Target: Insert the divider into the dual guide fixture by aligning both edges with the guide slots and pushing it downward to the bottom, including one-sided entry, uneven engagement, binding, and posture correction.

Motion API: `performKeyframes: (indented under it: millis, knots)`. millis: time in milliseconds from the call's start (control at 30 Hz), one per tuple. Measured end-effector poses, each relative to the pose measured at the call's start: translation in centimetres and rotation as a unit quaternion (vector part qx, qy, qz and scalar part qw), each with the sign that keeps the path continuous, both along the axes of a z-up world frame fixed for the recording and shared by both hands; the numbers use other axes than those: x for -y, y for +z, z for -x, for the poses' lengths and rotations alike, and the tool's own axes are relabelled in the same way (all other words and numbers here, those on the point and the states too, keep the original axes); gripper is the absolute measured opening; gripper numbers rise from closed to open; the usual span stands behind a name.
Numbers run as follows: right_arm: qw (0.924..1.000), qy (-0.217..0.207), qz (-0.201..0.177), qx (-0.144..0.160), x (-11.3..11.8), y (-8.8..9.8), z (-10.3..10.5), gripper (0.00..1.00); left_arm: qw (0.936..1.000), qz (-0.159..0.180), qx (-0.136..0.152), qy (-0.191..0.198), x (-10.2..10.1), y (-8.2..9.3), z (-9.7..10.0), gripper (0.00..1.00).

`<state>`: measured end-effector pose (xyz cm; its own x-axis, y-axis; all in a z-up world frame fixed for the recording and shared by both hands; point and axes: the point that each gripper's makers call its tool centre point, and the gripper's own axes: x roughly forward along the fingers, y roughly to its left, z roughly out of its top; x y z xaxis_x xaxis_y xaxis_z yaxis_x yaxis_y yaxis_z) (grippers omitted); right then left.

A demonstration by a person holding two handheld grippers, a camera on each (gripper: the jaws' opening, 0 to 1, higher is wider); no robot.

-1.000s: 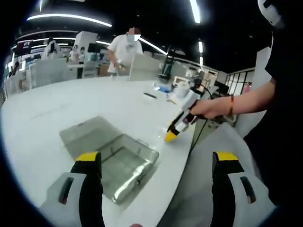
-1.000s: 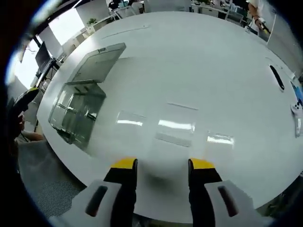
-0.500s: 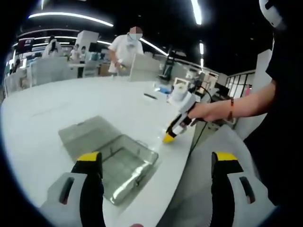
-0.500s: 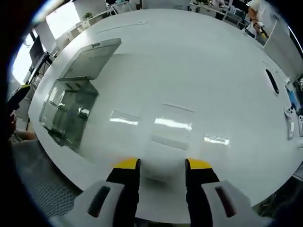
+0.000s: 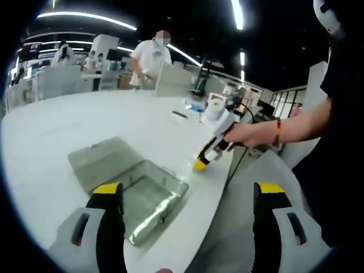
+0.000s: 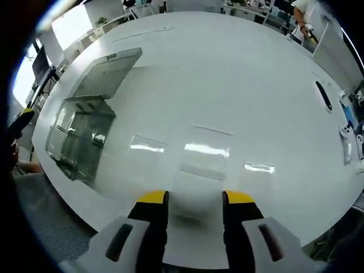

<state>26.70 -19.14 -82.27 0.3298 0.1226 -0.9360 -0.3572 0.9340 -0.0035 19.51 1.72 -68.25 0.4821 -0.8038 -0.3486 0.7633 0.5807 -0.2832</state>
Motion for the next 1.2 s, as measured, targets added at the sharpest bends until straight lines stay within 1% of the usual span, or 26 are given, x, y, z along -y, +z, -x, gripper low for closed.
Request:
performKeyframes:
  millis: [67,167,233,433,533,633,800,1000,1200]
  knots:
    - [1.0000,0.000,0.001,-0.001,-0.1,0.0,0.0,0.33,1.0000,0.001,-0.002,0.001,0.0,0.0,0.0,0.93]
    - [0.9999,0.011,0.003,-0.001,-0.5,0.0,0.2,0.30,1.0000,0.003,-0.001,0.001,0.0,0.1,-0.1,0.93]
    - [1.0000,0.003,-0.001,0.000,-0.3,0.1,0.1,0.30,1.0000,0.003,0.000,-0.001,0.1,0.2,-0.1,0.93]
    - [1.0000,0.010,-0.001,-0.001,-0.3,0.1,0.1,0.29,1.0000,0.001,0.003,-0.004,0.2,0.4,-0.1,0.93]
    - [0.9999,0.004,-0.010,0.001,-0.2,0.2,0.2,0.29,1.0000,0.004,0.003,-0.001,0.1,0.5,-0.1,0.93]
    - [0.9996,-0.013,-0.026,0.000,-0.2,0.3,0.2,0.28,1.0000,0.004,0.004,0.000,0.0,0.5,-0.1,0.92]
    - [0.9995,-0.010,-0.029,0.007,-0.3,0.4,0.2,0.28,1.0000,0.005,0.005,0.007,0.1,0.5,-0.3,0.92]
    - [0.9993,-0.005,-0.026,0.024,-0.2,1.2,-0.3,0.28,1.0000,0.006,0.004,0.000,0.4,0.5,-0.2,0.92]
    - [0.9988,0.002,-0.027,0.041,-0.4,1.9,-0.8,0.28,0.9998,0.016,0.004,0.010,0.5,0.7,-0.5,0.91]
